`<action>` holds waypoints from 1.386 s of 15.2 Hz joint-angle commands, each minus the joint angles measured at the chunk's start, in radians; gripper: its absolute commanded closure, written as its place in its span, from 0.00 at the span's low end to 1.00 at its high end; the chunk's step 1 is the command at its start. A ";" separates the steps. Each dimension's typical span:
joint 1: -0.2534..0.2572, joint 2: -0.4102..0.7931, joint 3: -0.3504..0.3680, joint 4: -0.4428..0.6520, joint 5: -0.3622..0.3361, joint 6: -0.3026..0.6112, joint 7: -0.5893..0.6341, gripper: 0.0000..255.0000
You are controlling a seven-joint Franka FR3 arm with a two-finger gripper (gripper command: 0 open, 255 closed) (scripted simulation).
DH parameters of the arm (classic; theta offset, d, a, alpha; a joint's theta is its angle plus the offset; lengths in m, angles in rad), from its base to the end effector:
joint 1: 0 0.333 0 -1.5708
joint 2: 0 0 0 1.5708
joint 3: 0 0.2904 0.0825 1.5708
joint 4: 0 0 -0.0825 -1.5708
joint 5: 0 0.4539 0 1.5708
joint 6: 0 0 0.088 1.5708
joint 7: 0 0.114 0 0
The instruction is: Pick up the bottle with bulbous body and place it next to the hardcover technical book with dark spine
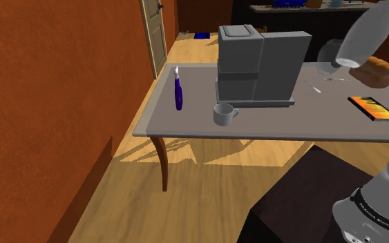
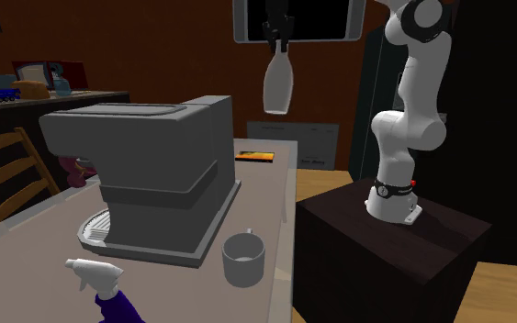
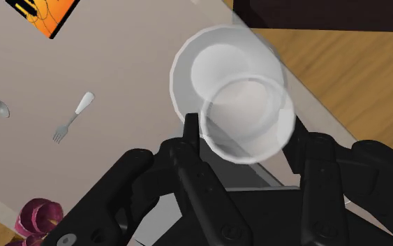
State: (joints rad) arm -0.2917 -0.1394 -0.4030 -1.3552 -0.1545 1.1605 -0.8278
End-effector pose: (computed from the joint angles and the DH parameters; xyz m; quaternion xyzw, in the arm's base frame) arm 0.3756 -0.3677 0.7425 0.9976 0.0407 -0.0552 0.0090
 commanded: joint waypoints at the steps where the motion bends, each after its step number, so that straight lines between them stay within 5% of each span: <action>1: -0.018 -0.017 -0.025 -0.017 -0.014 0.007 -0.049 1.00; 13: -0.147 0.038 -0.239 0.045 -0.025 0.041 -0.396 1.00; 21: -0.310 0.235 -0.418 0.221 0.110 0.046 -0.692 1.00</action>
State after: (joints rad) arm -0.5661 0.0463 -0.7931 -1.1810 -0.0831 1.2121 -1.4682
